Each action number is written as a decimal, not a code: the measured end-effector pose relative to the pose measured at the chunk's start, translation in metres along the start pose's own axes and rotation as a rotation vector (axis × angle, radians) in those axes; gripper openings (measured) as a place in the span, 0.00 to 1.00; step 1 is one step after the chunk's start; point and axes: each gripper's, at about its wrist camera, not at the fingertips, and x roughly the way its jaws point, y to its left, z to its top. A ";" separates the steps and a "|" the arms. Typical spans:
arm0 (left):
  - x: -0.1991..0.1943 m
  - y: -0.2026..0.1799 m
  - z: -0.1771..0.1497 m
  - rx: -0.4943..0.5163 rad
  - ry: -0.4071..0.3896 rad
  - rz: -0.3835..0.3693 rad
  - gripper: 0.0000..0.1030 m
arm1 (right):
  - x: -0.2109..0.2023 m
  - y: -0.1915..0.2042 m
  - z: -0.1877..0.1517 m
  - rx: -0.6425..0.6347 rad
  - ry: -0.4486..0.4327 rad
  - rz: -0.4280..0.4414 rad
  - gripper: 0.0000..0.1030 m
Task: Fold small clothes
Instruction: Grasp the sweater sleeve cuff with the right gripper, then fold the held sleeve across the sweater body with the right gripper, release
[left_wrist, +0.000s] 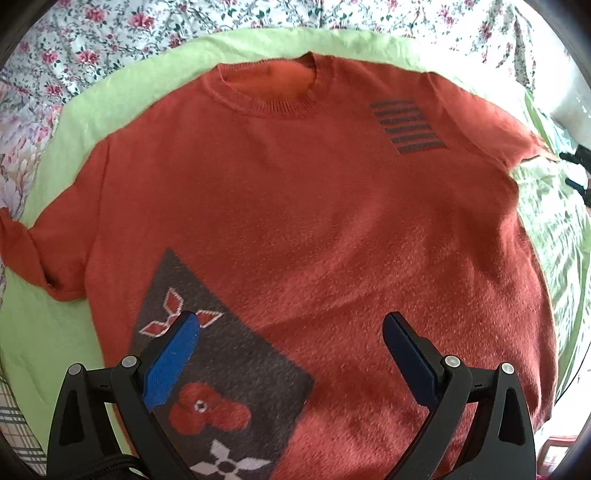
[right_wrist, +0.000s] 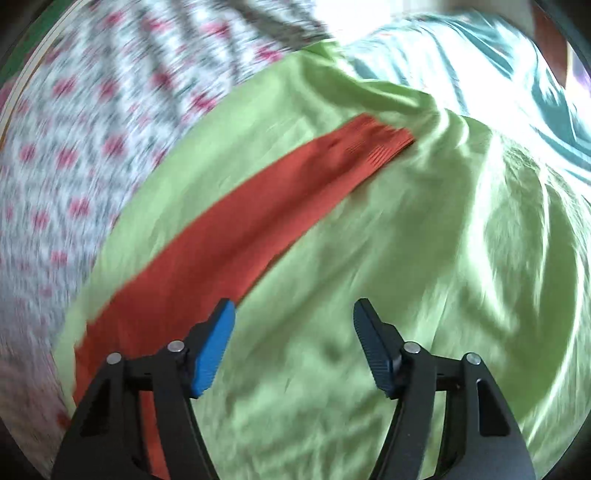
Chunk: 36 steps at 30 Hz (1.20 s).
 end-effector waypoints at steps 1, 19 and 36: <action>0.004 -0.002 0.003 -0.003 0.009 0.000 0.97 | 0.009 -0.009 0.017 0.042 -0.004 -0.012 0.60; 0.032 -0.007 0.037 -0.033 0.027 -0.058 0.97 | 0.019 0.020 0.073 0.030 -0.077 0.178 0.09; -0.009 0.107 -0.024 -0.228 -0.055 -0.052 0.97 | 0.069 0.366 -0.213 -0.295 0.418 0.668 0.08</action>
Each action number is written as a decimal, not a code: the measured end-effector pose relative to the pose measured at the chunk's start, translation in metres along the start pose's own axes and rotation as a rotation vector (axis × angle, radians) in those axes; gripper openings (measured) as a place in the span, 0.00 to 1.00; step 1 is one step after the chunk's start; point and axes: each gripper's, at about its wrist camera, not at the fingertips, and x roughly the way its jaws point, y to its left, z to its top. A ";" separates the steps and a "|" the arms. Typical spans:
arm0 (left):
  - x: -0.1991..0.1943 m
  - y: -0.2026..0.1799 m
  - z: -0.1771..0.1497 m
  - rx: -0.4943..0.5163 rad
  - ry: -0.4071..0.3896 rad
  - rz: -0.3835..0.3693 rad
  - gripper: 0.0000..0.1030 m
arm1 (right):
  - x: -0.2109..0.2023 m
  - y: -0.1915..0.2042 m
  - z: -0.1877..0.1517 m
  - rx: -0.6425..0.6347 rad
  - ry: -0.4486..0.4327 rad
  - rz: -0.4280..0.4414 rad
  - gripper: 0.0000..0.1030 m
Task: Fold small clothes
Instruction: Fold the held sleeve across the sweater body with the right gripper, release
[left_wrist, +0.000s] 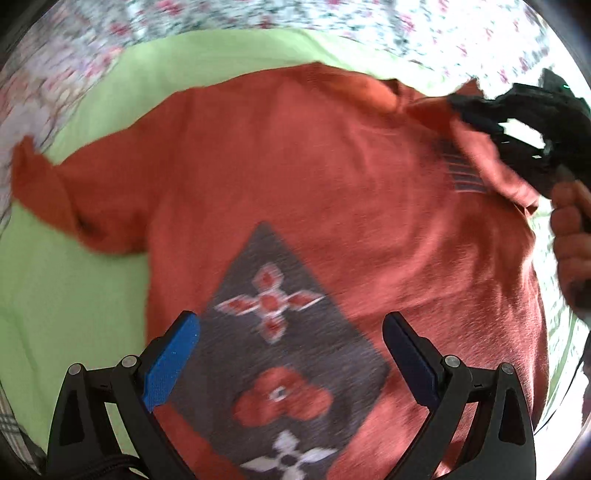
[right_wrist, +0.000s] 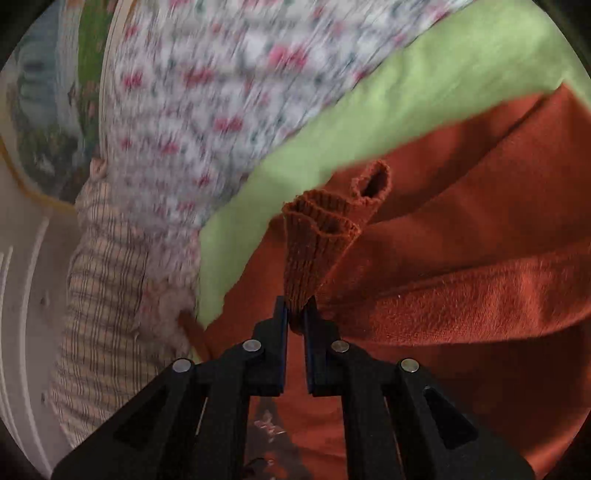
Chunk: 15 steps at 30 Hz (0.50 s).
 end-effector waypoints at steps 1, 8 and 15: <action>-0.002 0.007 -0.003 -0.014 0.000 0.003 0.97 | 0.026 0.012 -0.010 -0.005 0.043 0.019 0.08; -0.002 0.035 -0.015 -0.083 0.002 0.007 0.97 | 0.127 0.044 -0.050 -0.051 0.222 0.012 0.08; 0.017 0.029 0.021 -0.089 -0.014 -0.045 0.97 | 0.147 0.039 -0.067 -0.016 0.347 0.022 0.53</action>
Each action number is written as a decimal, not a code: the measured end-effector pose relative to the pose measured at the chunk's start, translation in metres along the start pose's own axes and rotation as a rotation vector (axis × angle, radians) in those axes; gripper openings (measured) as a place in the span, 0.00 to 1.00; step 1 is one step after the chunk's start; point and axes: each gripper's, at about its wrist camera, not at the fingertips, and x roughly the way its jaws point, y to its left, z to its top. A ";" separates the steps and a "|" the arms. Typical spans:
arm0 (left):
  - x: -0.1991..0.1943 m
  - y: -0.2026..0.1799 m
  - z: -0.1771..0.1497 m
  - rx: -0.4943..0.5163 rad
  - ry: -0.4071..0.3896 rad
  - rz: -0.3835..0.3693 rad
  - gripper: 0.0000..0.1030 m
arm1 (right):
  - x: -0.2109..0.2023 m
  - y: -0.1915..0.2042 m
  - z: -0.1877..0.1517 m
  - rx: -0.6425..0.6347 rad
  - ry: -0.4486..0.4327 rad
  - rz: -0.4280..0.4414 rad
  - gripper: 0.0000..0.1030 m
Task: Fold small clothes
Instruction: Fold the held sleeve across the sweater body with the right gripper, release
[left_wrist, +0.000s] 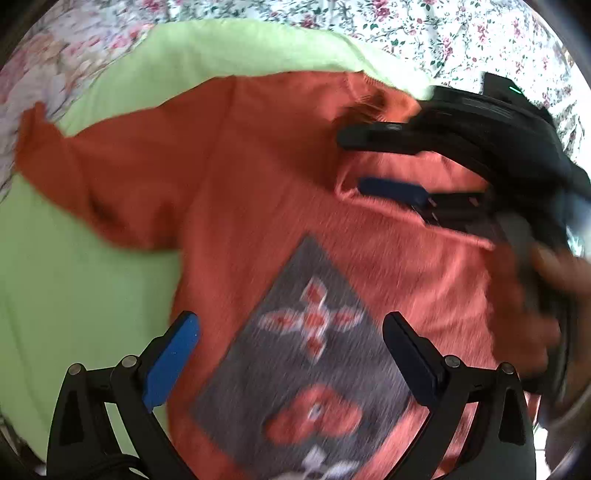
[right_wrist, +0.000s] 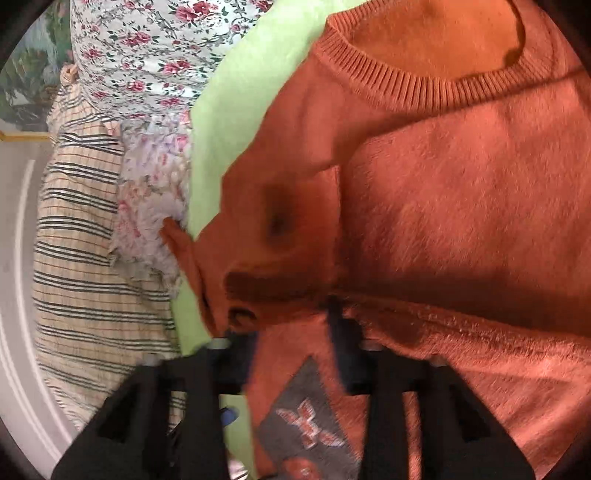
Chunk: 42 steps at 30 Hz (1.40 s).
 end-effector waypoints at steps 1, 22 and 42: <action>0.005 -0.003 0.008 0.000 -0.002 -0.006 0.97 | -0.007 0.000 -0.001 -0.004 -0.009 0.008 0.55; 0.066 0.016 0.066 -0.182 -0.077 -0.159 0.08 | -0.208 -0.102 -0.042 0.185 -0.393 -0.146 0.56; 0.078 0.019 0.061 -0.079 -0.031 -0.193 0.48 | -0.236 -0.119 0.011 -0.020 -0.407 -0.502 0.56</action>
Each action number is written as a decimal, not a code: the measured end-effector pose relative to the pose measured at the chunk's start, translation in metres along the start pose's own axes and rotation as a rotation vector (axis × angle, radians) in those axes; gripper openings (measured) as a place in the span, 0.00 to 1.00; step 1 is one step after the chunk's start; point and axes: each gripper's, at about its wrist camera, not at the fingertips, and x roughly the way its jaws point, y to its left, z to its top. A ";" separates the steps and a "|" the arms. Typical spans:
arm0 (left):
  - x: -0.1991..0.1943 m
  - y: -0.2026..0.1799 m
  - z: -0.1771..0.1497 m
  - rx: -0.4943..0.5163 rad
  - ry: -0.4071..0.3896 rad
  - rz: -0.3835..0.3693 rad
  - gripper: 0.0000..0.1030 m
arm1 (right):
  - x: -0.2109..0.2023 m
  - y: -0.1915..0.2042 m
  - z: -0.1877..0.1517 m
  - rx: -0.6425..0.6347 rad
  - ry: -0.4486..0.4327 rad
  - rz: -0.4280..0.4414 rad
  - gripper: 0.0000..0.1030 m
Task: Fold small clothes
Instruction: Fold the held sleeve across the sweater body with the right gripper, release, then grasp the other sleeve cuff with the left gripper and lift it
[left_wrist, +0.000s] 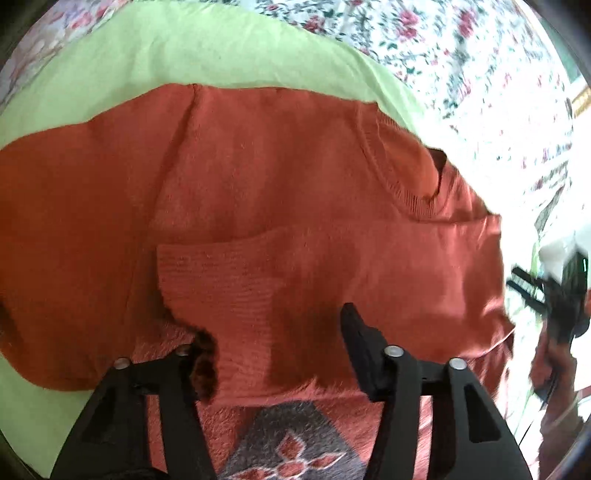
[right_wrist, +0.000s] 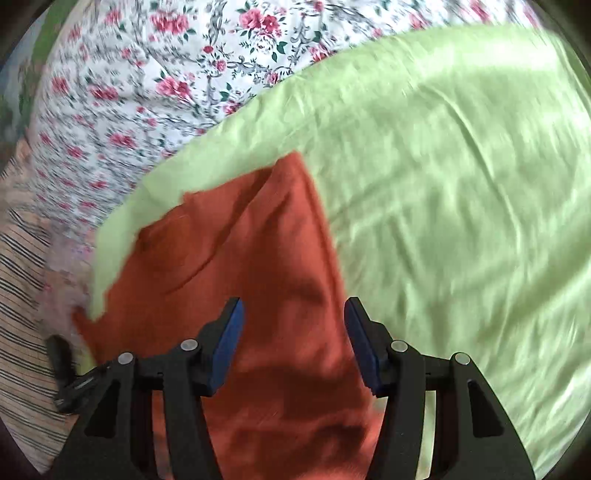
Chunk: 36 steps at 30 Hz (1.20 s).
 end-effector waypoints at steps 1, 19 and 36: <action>-0.001 0.002 -0.003 0.008 -0.001 0.003 0.46 | 0.008 0.001 0.006 -0.023 0.008 -0.029 0.56; -0.005 -0.013 -0.013 0.184 -0.053 0.134 0.14 | 0.009 -0.020 0.021 0.000 -0.042 -0.147 0.20; -0.097 0.060 -0.032 -0.018 -0.163 0.206 0.65 | -0.044 0.013 -0.070 -0.092 0.034 -0.091 0.45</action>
